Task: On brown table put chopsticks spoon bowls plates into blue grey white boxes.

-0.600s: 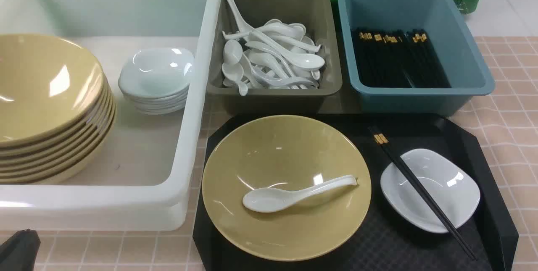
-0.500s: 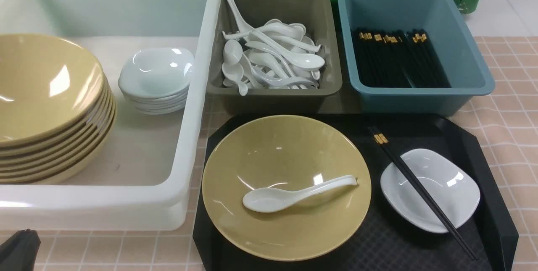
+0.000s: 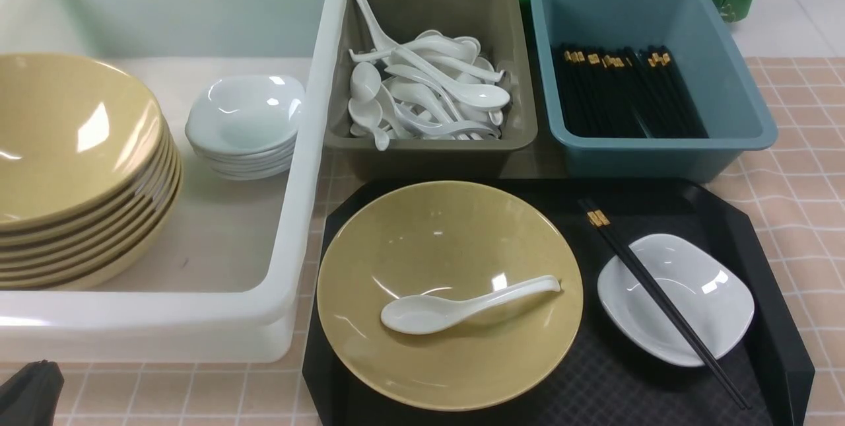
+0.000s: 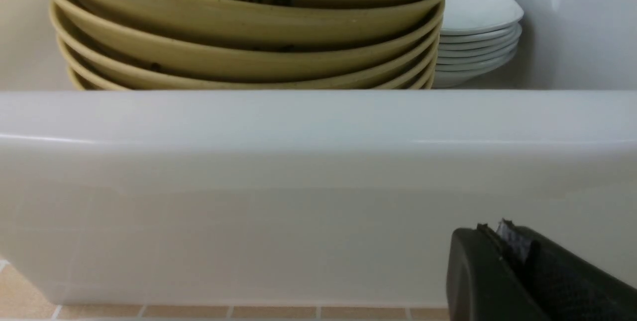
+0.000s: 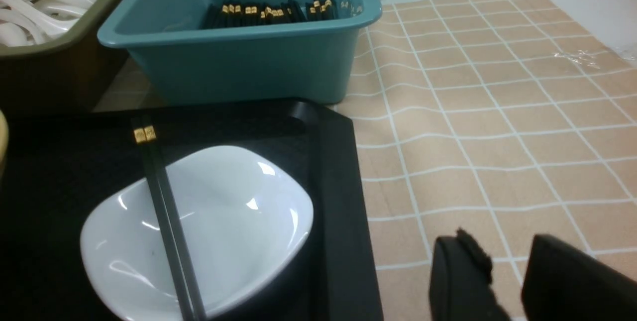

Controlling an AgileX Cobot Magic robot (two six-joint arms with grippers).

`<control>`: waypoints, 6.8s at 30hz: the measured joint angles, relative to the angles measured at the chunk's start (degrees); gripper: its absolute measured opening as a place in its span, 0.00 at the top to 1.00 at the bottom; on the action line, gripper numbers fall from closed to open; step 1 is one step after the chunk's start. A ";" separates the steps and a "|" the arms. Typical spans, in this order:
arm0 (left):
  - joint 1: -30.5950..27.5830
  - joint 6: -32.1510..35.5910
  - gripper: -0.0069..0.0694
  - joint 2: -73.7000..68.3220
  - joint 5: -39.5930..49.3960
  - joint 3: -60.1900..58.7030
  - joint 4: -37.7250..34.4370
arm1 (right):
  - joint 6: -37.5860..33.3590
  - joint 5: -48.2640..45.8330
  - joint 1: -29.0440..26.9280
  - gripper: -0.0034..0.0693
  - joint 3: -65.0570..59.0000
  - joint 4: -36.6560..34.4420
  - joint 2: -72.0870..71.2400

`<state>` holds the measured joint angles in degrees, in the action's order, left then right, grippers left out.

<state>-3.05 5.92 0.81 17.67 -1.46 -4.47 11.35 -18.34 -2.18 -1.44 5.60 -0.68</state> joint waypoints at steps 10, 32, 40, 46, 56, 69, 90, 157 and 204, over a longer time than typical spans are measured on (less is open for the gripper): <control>0.00 0.00 0.91 0.00 0.00 0.00 0.00 | 0.00 0.00 0.00 0.63 0.00 0.00 0.00; 0.00 0.00 0.91 0.00 0.00 0.00 0.00 | 2.35 0.00 0.00 0.63 0.00 0.00 0.00; 0.00 -7.17 0.91 0.00 -3.12 0.00 -9.60 | 3.86 0.04 0.00 0.63 0.00 -0.17 0.00; 0.00 -28.54 0.91 0.00 -5.73 0.00 -44.51 | 26.02 0.27 0.00 0.63 0.00 -7.85 0.00; 0.00 -28.17 0.91 0.00 -5.90 0.06 -53.72 | 47.79 0.36 0.00 0.63 0.00 -15.71 0.00; 0.00 5.49 0.91 -17.30 6.15 22.50 -42.86 | 10.96 4.07 7.87 0.75 9.44 -16.51 5.48; 20.95 15.74 0.91 -75.65 44.28 74.61 -14.91 | -34.10 -43.27 18.55 0.90 63.28 -16.26 74.65; 36.27 9.43 0.91 -94.75 11.44 94.01 2.73 | -9.92 -7.64 11.02 0.73 104.33 -5.60 115.52; 22.35 13.83 0.91 -64.49 23.33 50.83 -7.56 | -65.86 -47.12 41.85 0.29 90.36 -10.94 114.62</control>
<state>19.29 19.74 -63.67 41.00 49.37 -12.02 -54.51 -65.46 39.67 88.92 -5.34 113.94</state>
